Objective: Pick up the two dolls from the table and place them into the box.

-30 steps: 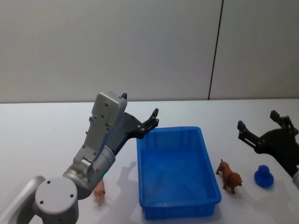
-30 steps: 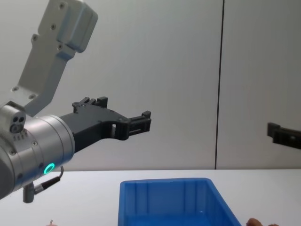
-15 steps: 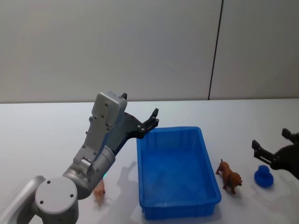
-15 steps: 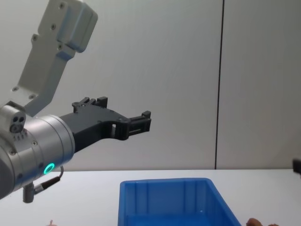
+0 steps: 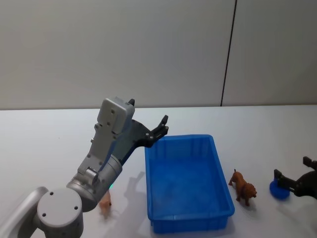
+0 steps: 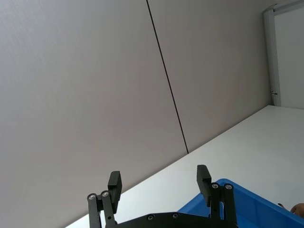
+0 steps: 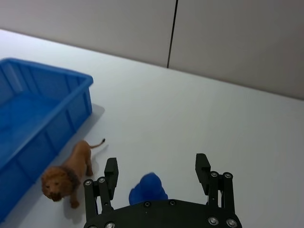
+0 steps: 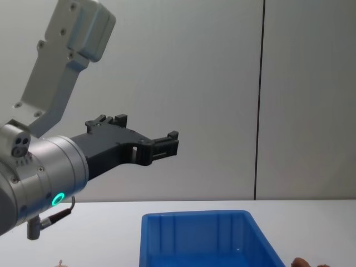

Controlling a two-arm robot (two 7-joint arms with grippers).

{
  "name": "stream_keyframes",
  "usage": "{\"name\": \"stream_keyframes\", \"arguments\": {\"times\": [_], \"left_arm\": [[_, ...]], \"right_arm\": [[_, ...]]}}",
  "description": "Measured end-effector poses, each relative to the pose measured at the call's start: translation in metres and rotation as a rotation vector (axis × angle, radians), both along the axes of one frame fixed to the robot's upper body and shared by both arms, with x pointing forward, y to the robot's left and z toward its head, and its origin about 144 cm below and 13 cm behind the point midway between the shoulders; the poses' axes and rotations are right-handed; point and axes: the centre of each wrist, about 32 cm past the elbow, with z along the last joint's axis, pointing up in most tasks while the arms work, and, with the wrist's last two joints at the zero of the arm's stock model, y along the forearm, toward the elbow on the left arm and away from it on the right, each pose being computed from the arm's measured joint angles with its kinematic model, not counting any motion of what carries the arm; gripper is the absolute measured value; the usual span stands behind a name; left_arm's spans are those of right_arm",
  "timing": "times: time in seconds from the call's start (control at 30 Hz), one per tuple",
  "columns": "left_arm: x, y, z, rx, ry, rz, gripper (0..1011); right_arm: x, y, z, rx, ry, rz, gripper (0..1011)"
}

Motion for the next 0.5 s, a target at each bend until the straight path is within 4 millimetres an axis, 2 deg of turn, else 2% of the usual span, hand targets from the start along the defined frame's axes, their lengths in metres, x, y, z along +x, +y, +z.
{"name": "stream_keyframes", "arguments": {"times": [0.5], "left_arm": [[0.000,0.000,0.000,0.000,0.000,0.000,1001]], "right_arm": [[0.017,-0.006,-0.017,-0.027,0.115,0.030,1001]]}}
